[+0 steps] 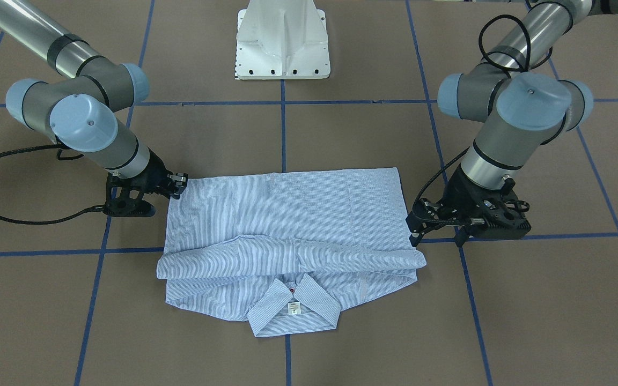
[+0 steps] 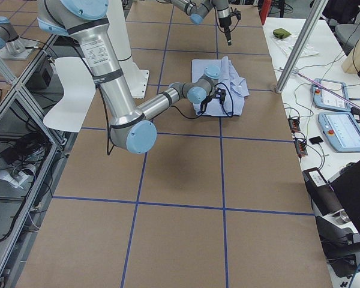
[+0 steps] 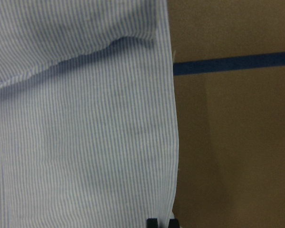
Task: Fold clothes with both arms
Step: 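Grasp the folded shirt's edge with the right gripper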
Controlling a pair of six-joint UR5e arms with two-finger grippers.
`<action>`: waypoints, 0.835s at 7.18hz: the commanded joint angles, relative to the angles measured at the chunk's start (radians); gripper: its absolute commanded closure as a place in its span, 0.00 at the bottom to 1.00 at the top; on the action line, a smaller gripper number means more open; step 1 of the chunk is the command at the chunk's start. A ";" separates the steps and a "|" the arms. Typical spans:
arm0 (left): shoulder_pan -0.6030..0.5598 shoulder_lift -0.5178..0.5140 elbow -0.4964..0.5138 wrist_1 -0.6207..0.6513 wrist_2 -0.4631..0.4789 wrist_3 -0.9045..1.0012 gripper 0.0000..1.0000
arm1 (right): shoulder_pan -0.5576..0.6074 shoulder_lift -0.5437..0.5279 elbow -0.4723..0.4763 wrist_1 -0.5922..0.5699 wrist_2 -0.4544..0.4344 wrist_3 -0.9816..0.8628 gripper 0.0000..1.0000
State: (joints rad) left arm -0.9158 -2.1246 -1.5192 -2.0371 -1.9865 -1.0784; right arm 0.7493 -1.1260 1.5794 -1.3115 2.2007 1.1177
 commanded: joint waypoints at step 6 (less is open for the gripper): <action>0.000 0.006 -0.009 0.000 0.002 0.000 0.01 | -0.028 -0.157 0.248 -0.005 0.036 0.002 1.00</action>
State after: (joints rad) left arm -0.9164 -2.1222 -1.5270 -2.0365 -1.9850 -1.0784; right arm 0.7249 -1.2103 1.7432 -1.3174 2.2263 1.1210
